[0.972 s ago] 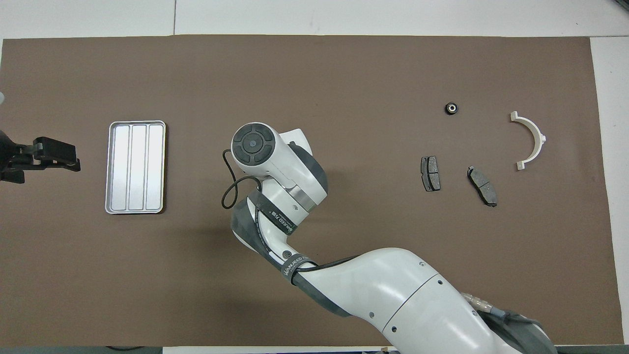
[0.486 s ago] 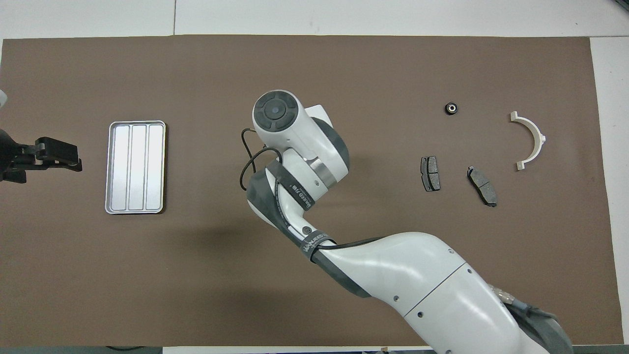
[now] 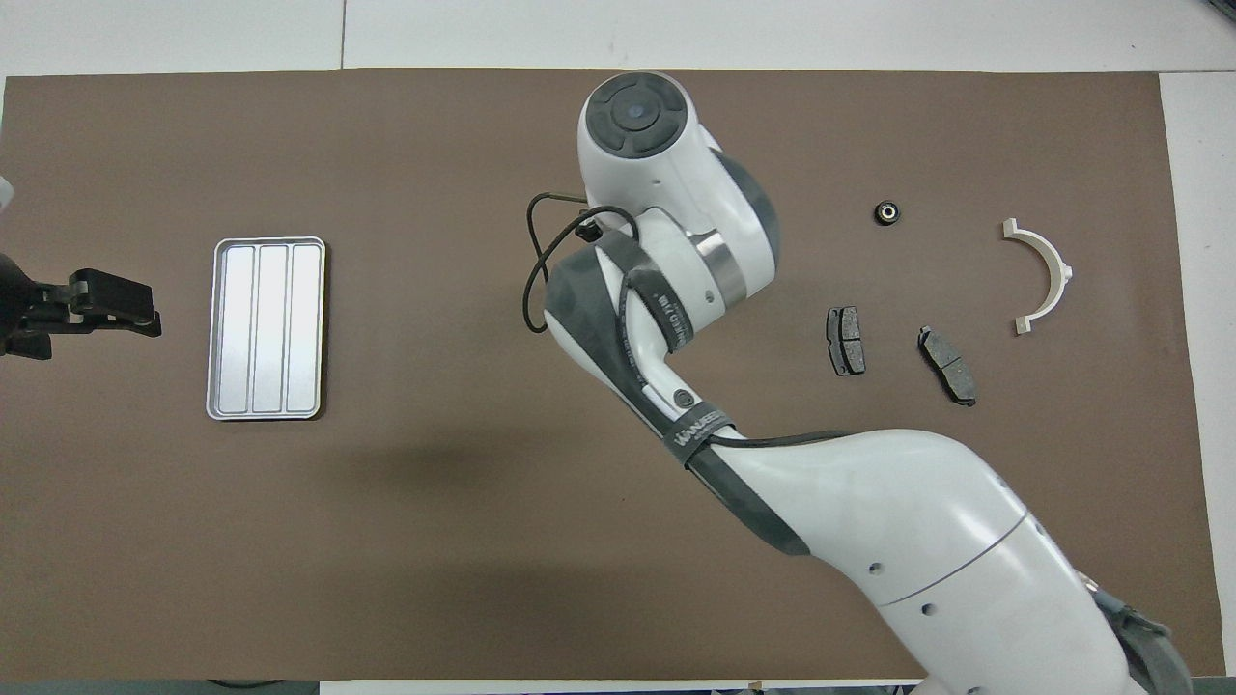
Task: Place bearing gear from tray to pile
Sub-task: 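Lower the part beside the first bearing and open the right gripper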
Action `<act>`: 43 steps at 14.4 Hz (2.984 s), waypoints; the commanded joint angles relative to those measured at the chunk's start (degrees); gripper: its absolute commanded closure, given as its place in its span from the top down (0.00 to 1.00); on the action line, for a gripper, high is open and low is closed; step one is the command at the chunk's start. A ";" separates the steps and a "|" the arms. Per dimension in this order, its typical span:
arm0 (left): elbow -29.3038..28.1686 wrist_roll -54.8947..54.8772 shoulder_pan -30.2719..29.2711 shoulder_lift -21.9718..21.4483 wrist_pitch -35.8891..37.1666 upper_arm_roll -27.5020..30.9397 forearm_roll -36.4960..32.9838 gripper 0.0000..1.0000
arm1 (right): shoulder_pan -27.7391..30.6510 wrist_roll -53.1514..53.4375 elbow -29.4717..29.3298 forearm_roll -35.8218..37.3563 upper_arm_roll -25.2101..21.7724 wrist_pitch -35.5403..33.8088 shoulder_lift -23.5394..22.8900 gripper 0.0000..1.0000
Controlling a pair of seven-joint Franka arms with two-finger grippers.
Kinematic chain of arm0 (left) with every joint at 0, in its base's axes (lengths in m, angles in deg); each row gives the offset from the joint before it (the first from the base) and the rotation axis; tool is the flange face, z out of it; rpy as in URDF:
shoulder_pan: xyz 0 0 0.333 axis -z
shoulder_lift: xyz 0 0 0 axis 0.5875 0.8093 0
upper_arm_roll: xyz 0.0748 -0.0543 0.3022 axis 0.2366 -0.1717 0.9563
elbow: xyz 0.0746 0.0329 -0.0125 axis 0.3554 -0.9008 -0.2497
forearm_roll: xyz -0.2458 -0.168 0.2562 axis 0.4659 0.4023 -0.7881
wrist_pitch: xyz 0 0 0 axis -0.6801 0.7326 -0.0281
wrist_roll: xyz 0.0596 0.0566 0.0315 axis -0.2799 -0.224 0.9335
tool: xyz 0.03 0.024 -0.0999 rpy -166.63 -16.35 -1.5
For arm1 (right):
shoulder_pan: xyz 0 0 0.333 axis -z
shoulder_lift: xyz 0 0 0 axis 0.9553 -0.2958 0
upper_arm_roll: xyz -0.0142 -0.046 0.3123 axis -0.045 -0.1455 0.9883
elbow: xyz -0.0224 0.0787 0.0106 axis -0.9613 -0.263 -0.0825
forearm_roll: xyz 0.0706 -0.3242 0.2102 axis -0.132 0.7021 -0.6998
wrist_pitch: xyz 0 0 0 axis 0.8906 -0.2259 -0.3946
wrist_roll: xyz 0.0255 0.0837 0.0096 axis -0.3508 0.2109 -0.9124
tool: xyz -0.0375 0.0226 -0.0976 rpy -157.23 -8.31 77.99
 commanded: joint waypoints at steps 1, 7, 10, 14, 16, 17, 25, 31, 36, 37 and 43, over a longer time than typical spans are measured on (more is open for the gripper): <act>-0.17 -0.40 -0.44 -0.55 0.45 -0.28 0.31 1.00 | 5.40 -11.59 3.63 -0.20 0.55 3.50 0.32 0.00; -0.17 -0.40 -0.44 -0.55 0.44 -0.28 0.31 1.00 | 12.53 -20.24 18.11 -0.12 0.55 20.00 1.37 0.00; -0.17 -0.40 -0.44 -0.55 0.44 -0.28 0.31 1.00 | 13.42 -22.00 22.62 -0.03 0.46 27.06 1.29 0.00; -0.17 -0.40 -0.44 -0.55 0.53 -0.28 0.31 1.00 | 13.77 -22.00 23.50 -0.11 0.46 27.60 1.38 0.00; -0.17 -0.40 -0.44 -0.55 0.45 -0.28 0.31 1.00 | 13.77 -22.00 23.59 -0.12 0.46 27.69 1.55 0.00; -0.17 -0.40 -0.44 -0.55 0.53 -0.28 0.31 1.00 | 13.77 -21.57 23.77 -0.20 0.46 27.77 1.55 0.99; -0.17 -0.40 -0.44 -0.64 0.44 -0.28 0.31 1.00 | 13.07 -21.65 23.24 -0.12 0.46 26.98 3.66 1.00; -0.17 -0.40 -0.44 -0.55 0.45 -0.28 0.31 1.00 | 14.03 -22.00 23.68 -0.20 0.55 26.37 6.38 1.00; -0.17 -0.40 -0.44 -0.64 0.53 -0.28 0.31 1.00 | 15.26 -22.61 23.59 -0.55 0.29 20.32 10.68 1.00; -0.17 -0.40 -0.44 -0.55 0.45 -0.28 0.31 1.00 | 15.70 -22.70 23.68 -0.90 0.29 18.21 12.69 1.00; -0.17 -0.40 -0.44 -0.55 0.44 -0.28 0.31 1.00 | 17.20 -22.79 24.99 -1.34 0.20 5.64 24.03 1.00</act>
